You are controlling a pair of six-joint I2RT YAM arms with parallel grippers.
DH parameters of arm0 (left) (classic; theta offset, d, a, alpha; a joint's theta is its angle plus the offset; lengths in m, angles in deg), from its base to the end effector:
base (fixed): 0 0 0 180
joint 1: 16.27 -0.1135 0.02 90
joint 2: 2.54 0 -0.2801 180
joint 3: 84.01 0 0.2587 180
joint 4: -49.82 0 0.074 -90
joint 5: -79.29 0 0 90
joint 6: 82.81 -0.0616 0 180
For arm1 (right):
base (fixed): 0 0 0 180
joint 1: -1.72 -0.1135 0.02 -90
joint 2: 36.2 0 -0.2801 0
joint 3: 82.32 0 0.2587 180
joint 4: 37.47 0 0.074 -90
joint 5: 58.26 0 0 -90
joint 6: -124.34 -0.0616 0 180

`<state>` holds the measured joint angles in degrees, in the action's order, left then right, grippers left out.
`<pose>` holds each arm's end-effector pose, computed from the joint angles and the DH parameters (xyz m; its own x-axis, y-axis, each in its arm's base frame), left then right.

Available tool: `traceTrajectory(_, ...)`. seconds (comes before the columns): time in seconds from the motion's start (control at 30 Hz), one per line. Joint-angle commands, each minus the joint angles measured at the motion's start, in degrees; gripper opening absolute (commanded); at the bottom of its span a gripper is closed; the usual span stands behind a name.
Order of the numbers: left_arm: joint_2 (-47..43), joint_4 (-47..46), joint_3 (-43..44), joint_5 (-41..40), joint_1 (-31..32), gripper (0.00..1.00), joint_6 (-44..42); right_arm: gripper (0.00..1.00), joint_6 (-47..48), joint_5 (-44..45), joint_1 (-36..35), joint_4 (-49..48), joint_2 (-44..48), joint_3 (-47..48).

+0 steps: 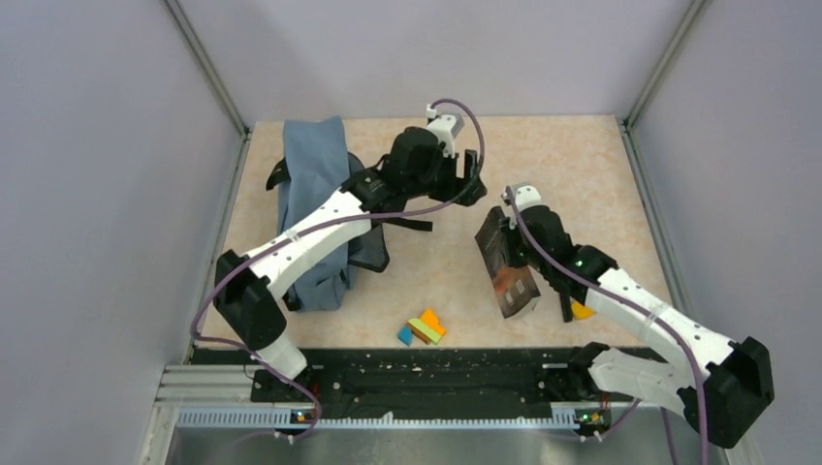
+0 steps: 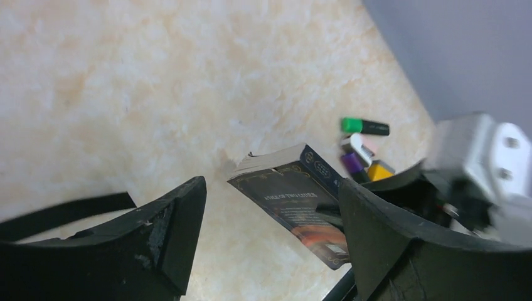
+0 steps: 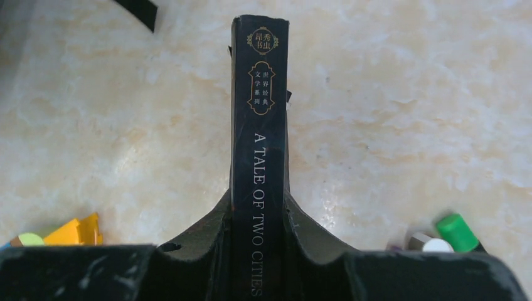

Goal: Pack the student bag
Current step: Pick up the book from the center of the board, then place the book in the student bag.

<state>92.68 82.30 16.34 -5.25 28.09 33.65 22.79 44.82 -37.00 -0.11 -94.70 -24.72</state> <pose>0.2986 -0.3002 0.3534 -0.6311 -0.0032 -0.7757 0.5308 0.7274 -0.4349 0.1940 0.1377 0.2653 -0.5676 -0.2051 -0.7974 -0.3644 0.9310 0.0199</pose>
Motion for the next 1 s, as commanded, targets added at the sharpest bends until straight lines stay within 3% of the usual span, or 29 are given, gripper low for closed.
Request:
traceTrajectory(0.0,-4.5,8.1,10.3,-0.2,0.2,0.83,-9.5,0.0,-3.7,4.8,2.1,-2.3,3.3,7.1)
traceTrajectory(0.27,-2.6,23.9,30.8,-5.8,-0.1,0.9,-18.6,0.0,-6.4,-1.6,2.3,-3.9,2.0,15.4)
traceTrajectory(0.4,-2.5,29.2,36.1,-8.3,-4.4,0.93,-19.3,0.0,-10.1,-8.5,1.4,-10.0,-0.1,18.3)
traceTrajectory(0.73,-14.4,31.4,31.6,-18.2,-18.1,0.94,-20.0,0.0,-22.0,-17.1,-4.3,-21.6,-10.7,29.3)
traceTrajectory(0.97,-23.8,27.3,19.0,-31.4,-21.6,0.98,-23.5,0.0,-25.0,-15.6,-8.5,-27.7,-19.7,36.9)
